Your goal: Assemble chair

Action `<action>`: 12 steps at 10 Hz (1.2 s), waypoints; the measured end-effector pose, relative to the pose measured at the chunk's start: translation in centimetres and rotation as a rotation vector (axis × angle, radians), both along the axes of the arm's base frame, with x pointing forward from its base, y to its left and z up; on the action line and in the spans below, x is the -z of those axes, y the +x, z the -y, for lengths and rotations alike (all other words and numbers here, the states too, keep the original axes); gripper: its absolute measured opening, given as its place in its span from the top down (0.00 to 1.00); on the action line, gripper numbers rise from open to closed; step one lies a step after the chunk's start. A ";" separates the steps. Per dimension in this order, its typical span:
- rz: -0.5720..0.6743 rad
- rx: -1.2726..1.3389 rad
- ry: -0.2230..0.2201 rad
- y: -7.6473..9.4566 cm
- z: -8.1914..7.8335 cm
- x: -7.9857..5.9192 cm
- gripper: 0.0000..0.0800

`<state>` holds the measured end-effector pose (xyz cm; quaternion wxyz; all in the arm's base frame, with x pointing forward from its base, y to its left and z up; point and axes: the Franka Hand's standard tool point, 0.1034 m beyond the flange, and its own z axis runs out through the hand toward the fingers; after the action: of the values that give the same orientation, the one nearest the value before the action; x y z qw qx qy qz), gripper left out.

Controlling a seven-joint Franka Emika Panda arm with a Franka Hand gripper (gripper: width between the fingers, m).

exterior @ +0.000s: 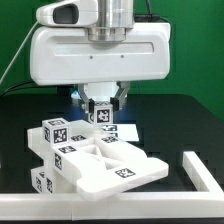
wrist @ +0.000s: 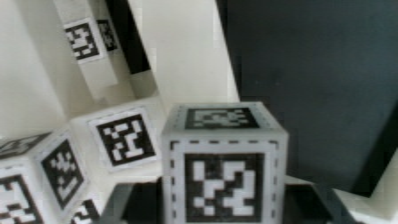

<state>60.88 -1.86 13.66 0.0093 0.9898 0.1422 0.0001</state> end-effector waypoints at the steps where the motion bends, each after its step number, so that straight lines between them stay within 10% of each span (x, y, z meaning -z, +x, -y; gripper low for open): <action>1: 0.001 0.001 -0.001 0.0 0.1 0.1 0.64; 12: 0.011 0.029 -0.002 -0.1 0.4 0.3 0.64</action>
Offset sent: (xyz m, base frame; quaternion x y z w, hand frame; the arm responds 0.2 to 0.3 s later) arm -0.0028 -0.0074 -0.0042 -0.0022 0.0052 -0.0087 0.9999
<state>60.82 -2.22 13.35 0.0113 0.9917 0.1276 0.0052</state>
